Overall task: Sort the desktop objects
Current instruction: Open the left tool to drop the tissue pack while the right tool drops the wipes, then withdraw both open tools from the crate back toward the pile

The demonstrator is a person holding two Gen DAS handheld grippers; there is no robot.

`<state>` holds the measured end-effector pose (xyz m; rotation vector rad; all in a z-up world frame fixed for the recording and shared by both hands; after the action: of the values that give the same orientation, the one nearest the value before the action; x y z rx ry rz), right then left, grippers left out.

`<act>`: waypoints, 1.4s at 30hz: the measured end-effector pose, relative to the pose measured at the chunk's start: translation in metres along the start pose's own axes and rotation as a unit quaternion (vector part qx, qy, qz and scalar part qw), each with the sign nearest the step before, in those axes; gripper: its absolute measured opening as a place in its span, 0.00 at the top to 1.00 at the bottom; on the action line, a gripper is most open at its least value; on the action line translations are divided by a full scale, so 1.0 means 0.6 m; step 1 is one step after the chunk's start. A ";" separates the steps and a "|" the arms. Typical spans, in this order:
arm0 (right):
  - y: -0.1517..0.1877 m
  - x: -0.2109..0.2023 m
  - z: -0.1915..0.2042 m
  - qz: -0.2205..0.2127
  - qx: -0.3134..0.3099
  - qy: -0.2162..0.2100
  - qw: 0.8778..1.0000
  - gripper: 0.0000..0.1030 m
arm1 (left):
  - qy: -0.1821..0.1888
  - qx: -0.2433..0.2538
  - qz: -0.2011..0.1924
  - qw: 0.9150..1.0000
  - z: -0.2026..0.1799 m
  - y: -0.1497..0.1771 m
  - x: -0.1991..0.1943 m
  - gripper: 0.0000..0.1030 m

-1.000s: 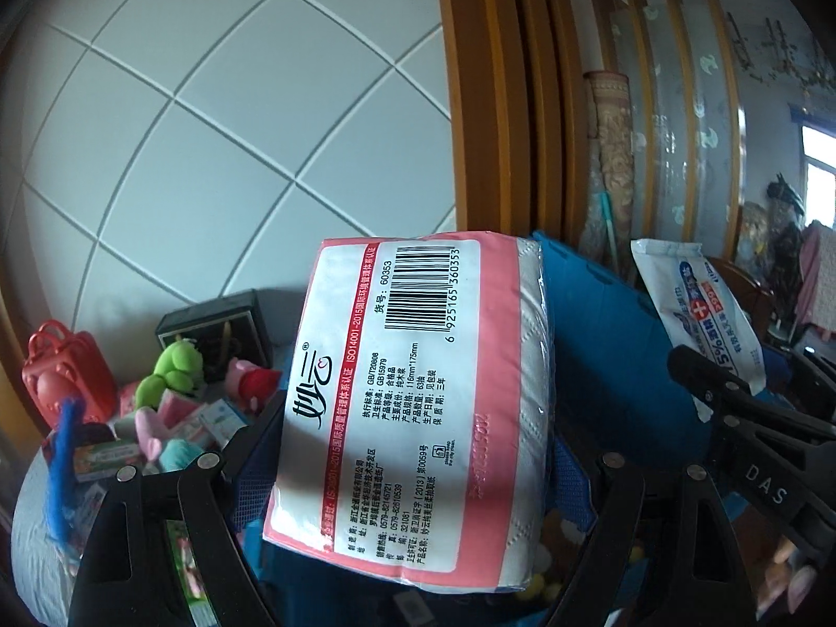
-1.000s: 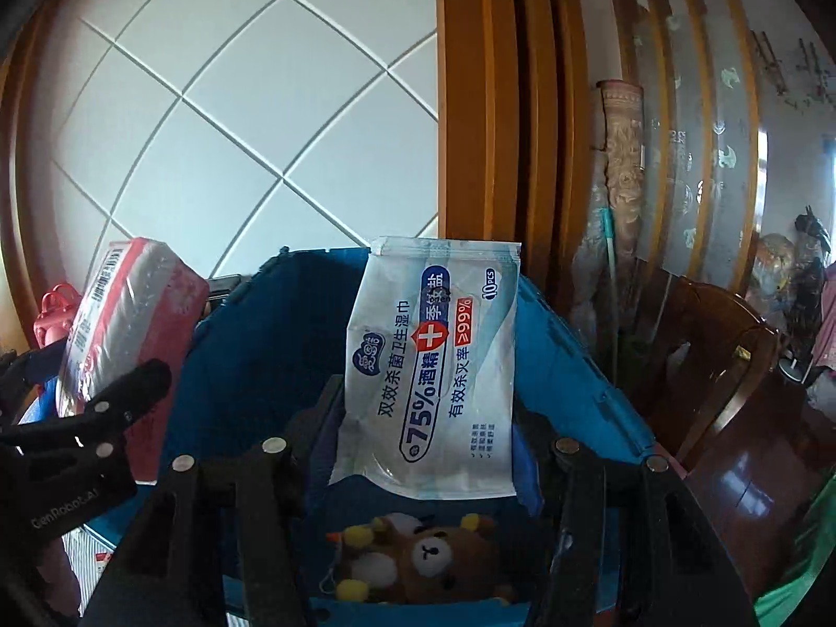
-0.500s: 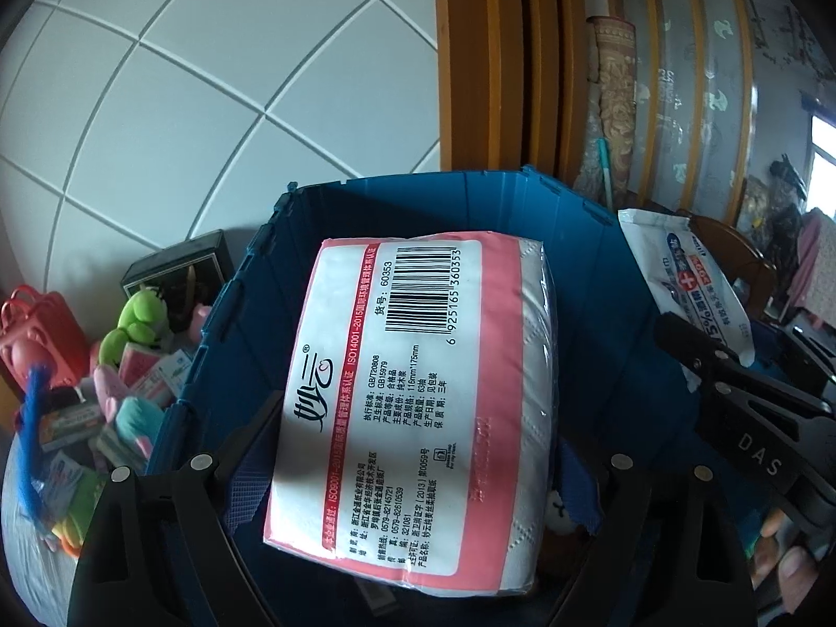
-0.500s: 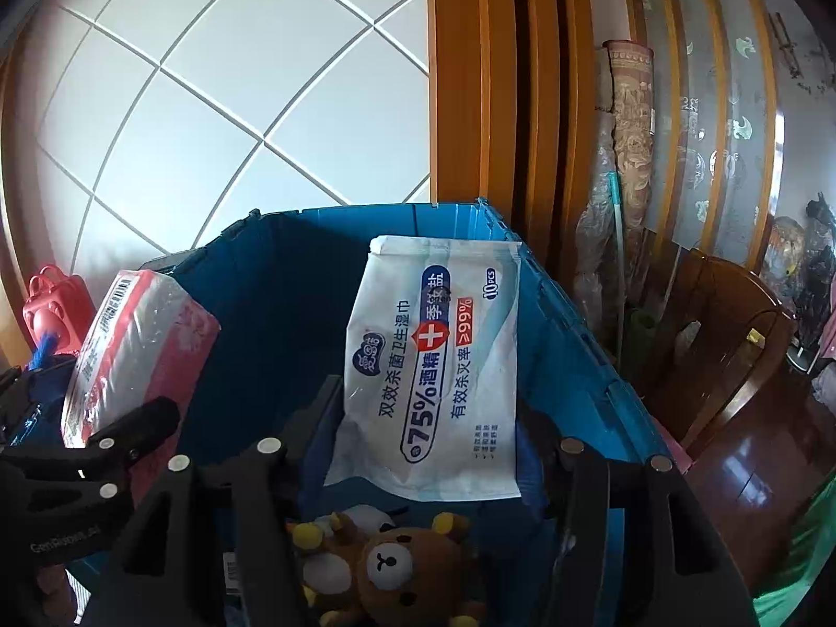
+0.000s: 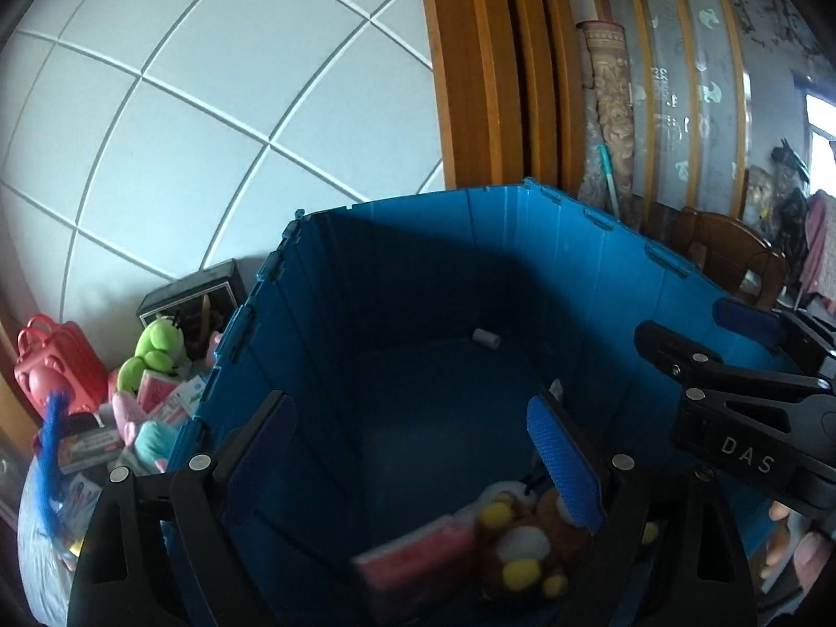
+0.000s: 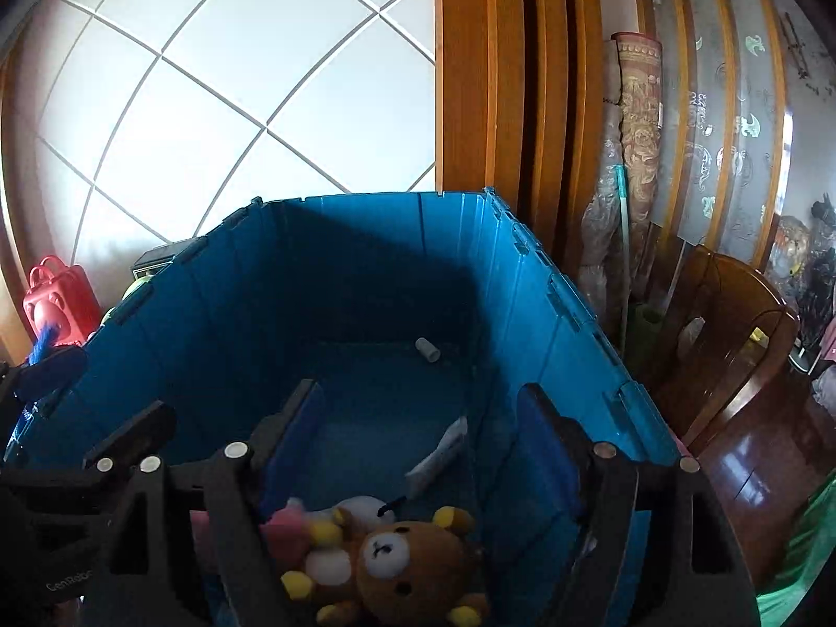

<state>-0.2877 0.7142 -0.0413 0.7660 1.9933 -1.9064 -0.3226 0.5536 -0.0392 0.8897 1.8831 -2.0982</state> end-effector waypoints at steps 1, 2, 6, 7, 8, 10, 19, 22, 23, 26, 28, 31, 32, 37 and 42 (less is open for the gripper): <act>0.000 0.000 -0.001 0.000 0.001 -0.001 1.000 0.26 | -0.002 0.000 0.001 1.000 0.000 0.000 0.001 0.11; -0.001 0.001 -0.001 0.000 0.001 -0.002 1.000 0.26 | -0.003 0.001 0.000 1.000 -0.001 -0.001 0.000 0.11; -0.001 -0.001 -0.003 -0.004 0.005 -0.003 1.000 0.26 | -0.006 0.006 -0.004 1.000 -0.003 -0.001 -0.001 0.11; -0.001 0.000 -0.003 -0.005 0.006 -0.004 1.000 0.26 | -0.005 0.006 -0.004 1.000 -0.003 -0.001 -0.001 0.11; -0.001 0.000 -0.004 -0.005 0.006 -0.004 1.000 0.26 | -0.004 0.006 -0.004 1.000 -0.004 -0.001 -0.001 0.11; -0.001 0.000 -0.004 -0.005 0.007 -0.005 1.000 0.26 | -0.003 0.004 -0.005 1.000 -0.003 -0.001 -0.002 0.11; -0.001 -0.002 -0.009 -0.010 0.022 -0.004 1.000 0.26 | -0.001 0.006 -0.022 1.000 -0.002 0.001 -0.008 0.11; 0.000 -0.002 -0.011 -0.012 0.027 -0.003 1.000 0.26 | -0.003 0.003 -0.028 1.000 -0.001 0.002 -0.011 0.11; 0.002 -0.004 -0.011 -0.014 0.028 -0.001 1.000 0.26 | -0.006 0.002 -0.030 1.000 -0.001 0.002 -0.012 0.11; 0.004 -0.009 -0.010 -0.017 0.032 0.005 0.999 0.25 | -0.012 -0.002 -0.029 1.000 0.006 0.006 -0.020 0.11; 0.003 -0.014 -0.010 -0.019 0.034 0.006 0.999 0.12 | 0.009 -0.009 -0.024 1.000 0.014 0.011 -0.031 0.11; 0.005 -0.027 -0.003 -0.031 0.039 0.017 0.999 0.00 | 0.010 -0.018 -0.031 0.999 0.035 0.012 -0.050 0.11; 0.006 -0.029 0.000 -0.032 0.039 0.018 0.999 0.00 | 0.004 -0.021 -0.036 0.999 0.046 0.012 -0.059 0.11; 0.005 -0.044 0.045 -0.036 0.029 0.004 0.999 0.00 | -0.027 -0.060 -0.056 0.996 0.126 0.020 -0.102 0.09; -0.010 -0.077 0.129 -0.064 0.010 -0.033 0.997 0.00 | -0.086 -0.110 -0.069 0.988 0.250 0.045 -0.138 0.08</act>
<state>-0.2651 0.6296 -0.0185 0.5837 2.0308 -1.9983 -0.2882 0.3853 -0.0145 0.5273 2.0831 -1.9200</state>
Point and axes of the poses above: each gripper's, at about its wrist camera, not at the fingertips, and x roughly the way its jaws point, z to its left, y to its underside, the point moved 3 cm from there along x, roughly the way its jaws point, and after that the axes turned 6 degrees about -x, right-handed, at the moved point
